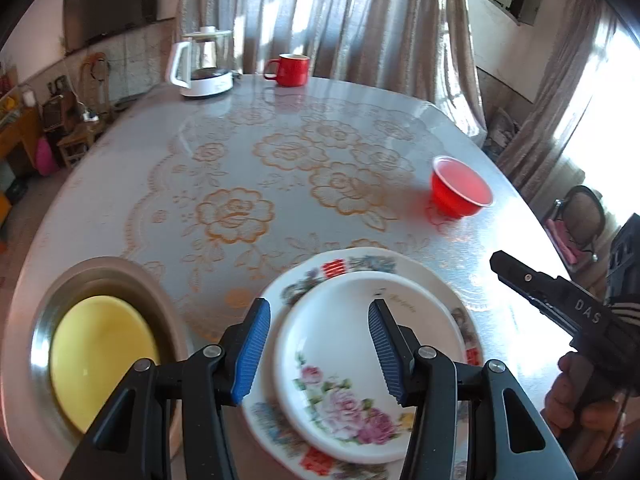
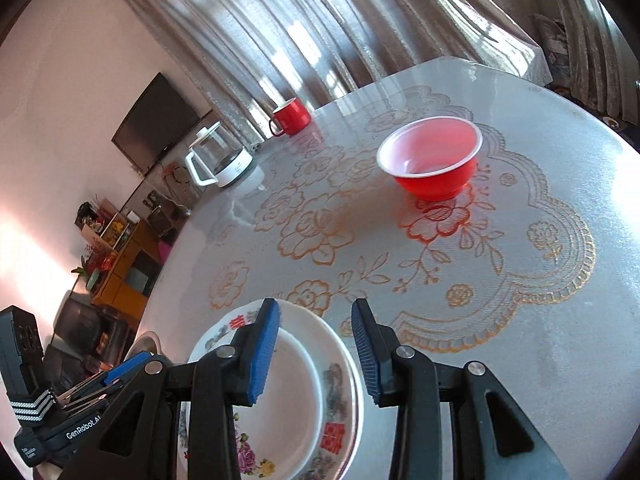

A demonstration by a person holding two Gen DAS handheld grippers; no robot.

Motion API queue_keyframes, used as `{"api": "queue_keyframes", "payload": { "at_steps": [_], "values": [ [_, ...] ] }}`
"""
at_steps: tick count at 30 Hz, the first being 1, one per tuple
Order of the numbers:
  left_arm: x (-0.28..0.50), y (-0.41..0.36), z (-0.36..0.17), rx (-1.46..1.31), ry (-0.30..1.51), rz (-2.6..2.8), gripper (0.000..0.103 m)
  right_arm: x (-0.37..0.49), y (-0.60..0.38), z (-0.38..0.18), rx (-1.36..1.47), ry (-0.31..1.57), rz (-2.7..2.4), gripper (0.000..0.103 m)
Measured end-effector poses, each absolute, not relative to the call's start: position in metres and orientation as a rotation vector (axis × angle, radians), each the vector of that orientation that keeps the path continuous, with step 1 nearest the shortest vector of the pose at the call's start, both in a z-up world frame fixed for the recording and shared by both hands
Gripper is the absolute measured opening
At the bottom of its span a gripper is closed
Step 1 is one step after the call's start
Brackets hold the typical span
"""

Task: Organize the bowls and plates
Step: 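Move the left tool over the plate stack toward the red bowl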

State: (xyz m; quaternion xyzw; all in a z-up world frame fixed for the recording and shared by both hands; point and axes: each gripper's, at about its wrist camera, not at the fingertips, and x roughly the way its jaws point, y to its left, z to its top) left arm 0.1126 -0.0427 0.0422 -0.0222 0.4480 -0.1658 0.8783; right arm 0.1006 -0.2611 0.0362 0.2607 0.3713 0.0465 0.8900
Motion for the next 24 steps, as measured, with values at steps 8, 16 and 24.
{"api": "queue_keyframes", "payload": {
  "at_steps": [8,16,24],
  "values": [
    [0.126,-0.084,0.047,0.019,0.916,-0.397,0.052,0.103,-0.301,0.030,0.574,0.758,0.034,0.037],
    [0.159,-0.117,0.051,-0.010,0.920,-0.429,0.052,0.121,-0.347,0.037,0.614,0.720,-0.010,0.037],
    [0.192,-0.161,0.047,0.000,0.921,-0.487,0.044,0.148,-0.381,0.035,0.635,0.698,-0.056,0.034]
  ]
}}
